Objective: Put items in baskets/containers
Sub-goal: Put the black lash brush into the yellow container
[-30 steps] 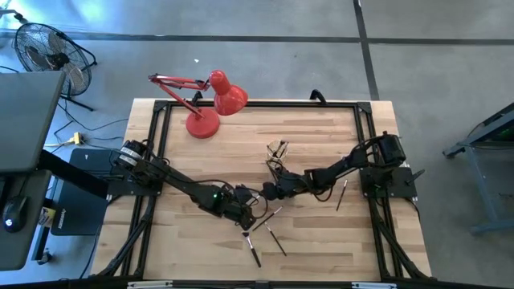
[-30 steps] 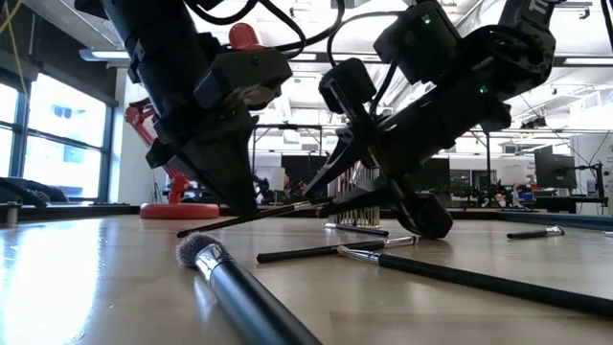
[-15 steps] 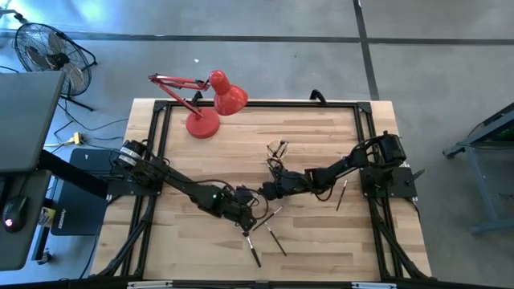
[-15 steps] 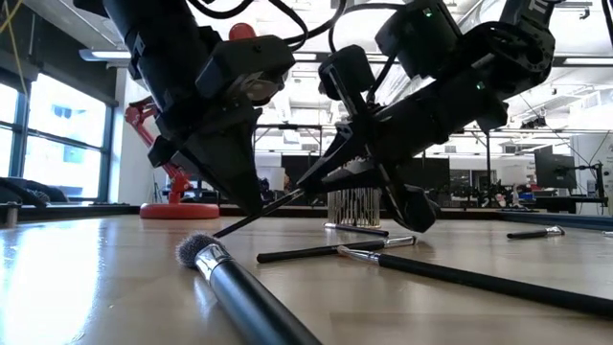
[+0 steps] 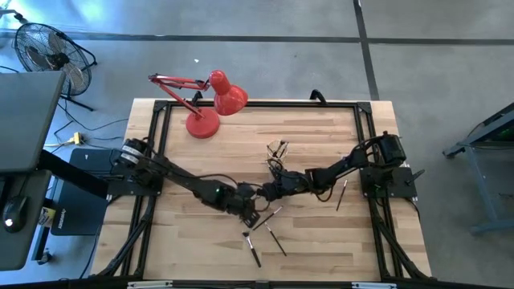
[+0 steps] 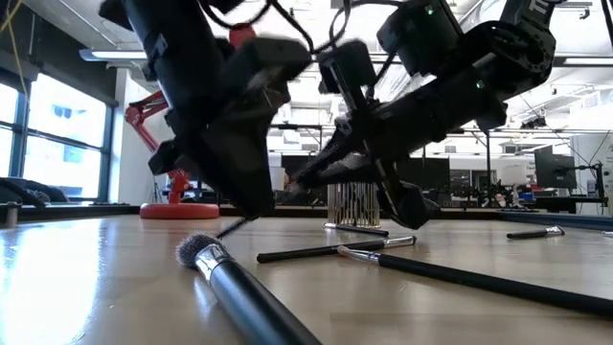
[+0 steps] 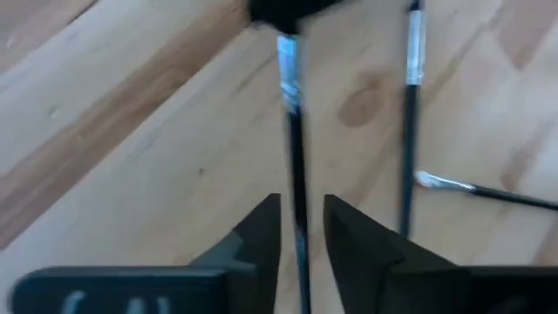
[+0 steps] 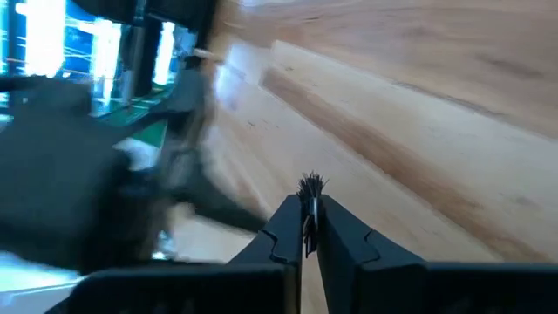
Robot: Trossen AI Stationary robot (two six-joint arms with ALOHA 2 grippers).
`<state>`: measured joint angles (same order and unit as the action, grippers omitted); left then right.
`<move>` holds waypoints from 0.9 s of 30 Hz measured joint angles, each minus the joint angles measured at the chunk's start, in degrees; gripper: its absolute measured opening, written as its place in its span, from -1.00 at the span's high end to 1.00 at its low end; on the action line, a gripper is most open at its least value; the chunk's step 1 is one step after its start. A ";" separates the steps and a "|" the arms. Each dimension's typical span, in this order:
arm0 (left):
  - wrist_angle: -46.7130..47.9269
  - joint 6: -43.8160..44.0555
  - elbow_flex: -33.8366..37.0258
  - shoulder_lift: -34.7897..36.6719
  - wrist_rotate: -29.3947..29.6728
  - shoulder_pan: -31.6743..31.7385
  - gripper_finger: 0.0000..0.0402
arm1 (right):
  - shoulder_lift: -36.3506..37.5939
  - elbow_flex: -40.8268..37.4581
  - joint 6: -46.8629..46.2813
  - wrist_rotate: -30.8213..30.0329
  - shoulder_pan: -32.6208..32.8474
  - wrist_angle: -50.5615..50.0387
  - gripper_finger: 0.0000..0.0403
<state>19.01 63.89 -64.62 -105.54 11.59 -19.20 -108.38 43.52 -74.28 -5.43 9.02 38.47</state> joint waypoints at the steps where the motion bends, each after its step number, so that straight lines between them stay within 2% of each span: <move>1: 0.02 0.06 0.05 -0.06 -0.69 0.28 0.49 | 0.00 0.03 0.02 0.00 0.04 0.00 0.95; 7: -0.36 2.83 0.04 0.01 -2.25 0.46 0.28 | -0.02 -0.08 1.13 0.10 0.02 2.06 0.93; 16: 0.49 4.21 0.05 0.01 -0.43 0.46 0.26 | -0.02 -0.15 1.45 1.21 0.00 3.55 0.92; 20: 0.47 5.59 0.05 0.01 2.72 0.45 0.26 | -0.06 -0.19 3.04 1.83 0.00 5.66 0.95; 24: 0.49 5.67 0.05 0.03 3.93 0.44 0.32 | -0.06 -0.19 3.47 2.35 0.00 6.18 0.94; 27: 0.46 5.78 0.05 0.03 3.94 0.46 0.50 | -0.06 -0.19 3.66 2.38 0.00 6.19 0.93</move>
<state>19.48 69.66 -64.58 -105.51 15.53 -18.74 -108.44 43.33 -70.62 -3.05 9.02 44.66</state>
